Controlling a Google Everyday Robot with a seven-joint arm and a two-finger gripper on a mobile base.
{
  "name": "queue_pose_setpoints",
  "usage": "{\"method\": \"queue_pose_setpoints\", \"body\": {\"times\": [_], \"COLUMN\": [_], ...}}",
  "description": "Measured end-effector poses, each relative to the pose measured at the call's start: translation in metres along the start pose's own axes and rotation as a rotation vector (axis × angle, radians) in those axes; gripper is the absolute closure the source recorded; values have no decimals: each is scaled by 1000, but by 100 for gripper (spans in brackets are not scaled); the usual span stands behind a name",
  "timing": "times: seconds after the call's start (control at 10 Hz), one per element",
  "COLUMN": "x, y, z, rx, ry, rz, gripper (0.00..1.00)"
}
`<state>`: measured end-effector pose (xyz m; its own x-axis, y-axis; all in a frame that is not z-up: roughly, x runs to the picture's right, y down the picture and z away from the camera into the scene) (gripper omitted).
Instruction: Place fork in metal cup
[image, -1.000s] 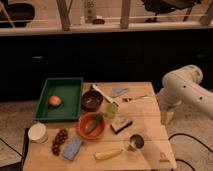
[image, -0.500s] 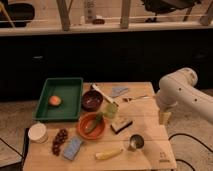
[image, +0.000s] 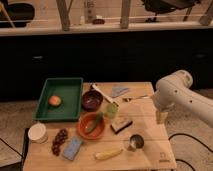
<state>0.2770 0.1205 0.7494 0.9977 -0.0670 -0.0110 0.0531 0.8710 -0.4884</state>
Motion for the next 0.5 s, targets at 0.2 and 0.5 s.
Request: {"method": "queue_pose_setpoints", "body": {"times": [0.2,0.5], "x": [-3,-12], "y": [-3,-11], "z": [6,13], "rx": [8,19], "ry": [1,0], "rz": [-14,-43], "gripper": [20,20]}}
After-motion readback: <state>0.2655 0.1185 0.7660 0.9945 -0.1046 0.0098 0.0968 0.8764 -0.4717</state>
